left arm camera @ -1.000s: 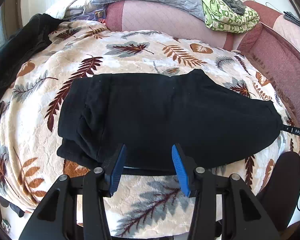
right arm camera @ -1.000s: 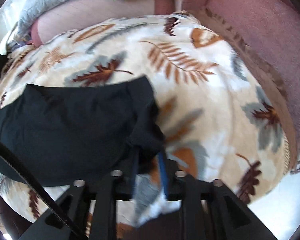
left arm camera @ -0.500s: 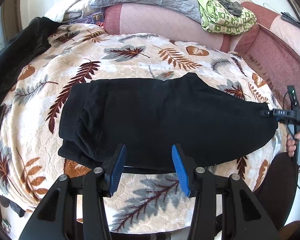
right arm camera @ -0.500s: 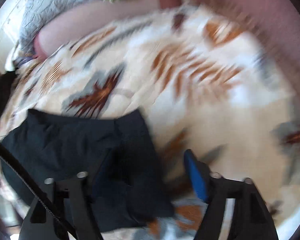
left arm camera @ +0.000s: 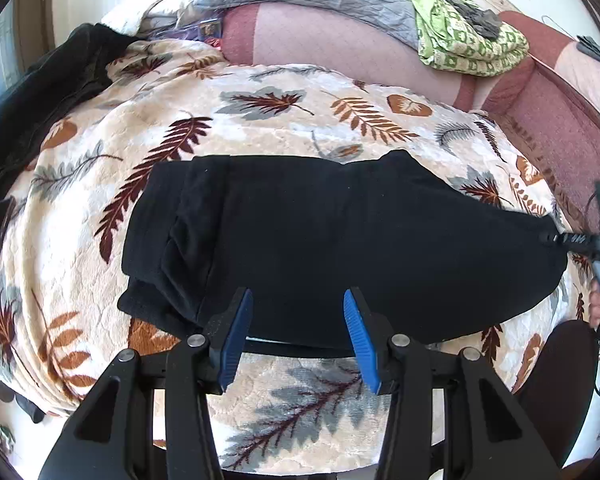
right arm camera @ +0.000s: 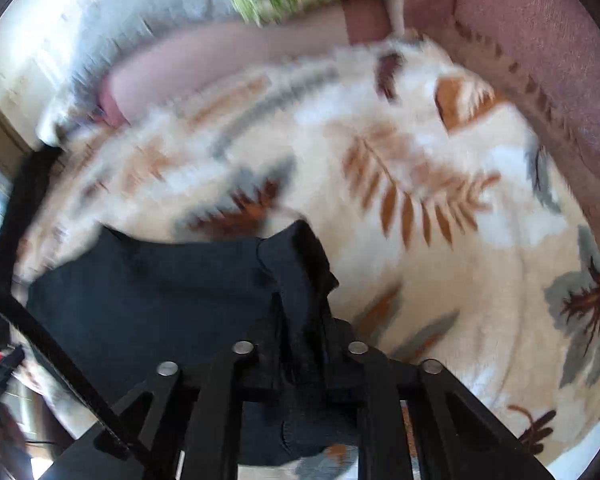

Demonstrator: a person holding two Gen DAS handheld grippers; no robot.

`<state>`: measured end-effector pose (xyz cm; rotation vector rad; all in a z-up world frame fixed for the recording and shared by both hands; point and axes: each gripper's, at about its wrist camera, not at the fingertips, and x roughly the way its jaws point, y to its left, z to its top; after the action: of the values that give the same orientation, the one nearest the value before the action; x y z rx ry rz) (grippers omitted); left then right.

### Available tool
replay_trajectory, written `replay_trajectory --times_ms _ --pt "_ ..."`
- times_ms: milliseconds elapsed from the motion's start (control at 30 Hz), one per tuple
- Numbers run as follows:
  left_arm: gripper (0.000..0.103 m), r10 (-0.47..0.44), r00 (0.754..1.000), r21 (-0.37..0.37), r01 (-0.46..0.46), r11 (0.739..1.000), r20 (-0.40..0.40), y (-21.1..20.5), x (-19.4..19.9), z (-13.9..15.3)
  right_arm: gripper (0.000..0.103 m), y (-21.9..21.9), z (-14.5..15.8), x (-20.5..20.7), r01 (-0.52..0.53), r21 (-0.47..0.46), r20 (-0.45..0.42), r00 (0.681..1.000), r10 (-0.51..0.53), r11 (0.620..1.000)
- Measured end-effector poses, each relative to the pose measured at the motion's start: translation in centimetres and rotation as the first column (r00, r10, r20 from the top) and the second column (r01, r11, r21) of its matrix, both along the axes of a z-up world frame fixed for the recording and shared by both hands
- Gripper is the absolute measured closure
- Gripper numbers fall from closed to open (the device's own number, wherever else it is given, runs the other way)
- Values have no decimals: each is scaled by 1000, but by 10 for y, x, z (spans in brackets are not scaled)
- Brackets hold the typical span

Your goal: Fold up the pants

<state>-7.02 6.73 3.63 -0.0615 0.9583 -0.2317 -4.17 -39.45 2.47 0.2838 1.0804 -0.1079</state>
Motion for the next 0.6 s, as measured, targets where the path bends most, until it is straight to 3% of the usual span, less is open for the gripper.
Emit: replay_trajectory --times_ms 33,67,100,133,233,367,433,533,600 --pt "57 4 1000 0 -4 1000 3 2 -1 0 80 -2 -10 3 30 -49 -43 999 -32 998" --pt "57 9 1000 5 -9 1000 8 5 -2 0 70 -6 -15 2 58 -77 -57 996 -62 995" --pt "57 14 1000 8 -14 1000 11 7 -2 0 52 -12 -14 -1 93 -69 -45 994 -96 993" --pt "56 22 1000 10 -22 1000 12 10 -1 0 44 -15 -12 -5 119 -63 -34 992 -121 991" --pt "53 42 999 -1 -42 999 12 19 6 -4 41 -19 5 -15 158 -72 -6 987 -159 985" --pt "53 58 998 -15 -58 998 8 21 22 -14 35 18 45 -8 152 -285 79 988 -135 946" --pt "53 81 997 -14 -81 997 1 24 27 -20 22 38 60 -2 163 -378 117 985 -128 911" --pt "53 95 995 -37 -95 995 -15 34 28 -30 18 49 61 5 130 -416 112 990 -91 900" --pt "53 79 997 -66 -79 995 -9 42 26 -33 18 34 44 2 151 -439 56 989 -140 886"
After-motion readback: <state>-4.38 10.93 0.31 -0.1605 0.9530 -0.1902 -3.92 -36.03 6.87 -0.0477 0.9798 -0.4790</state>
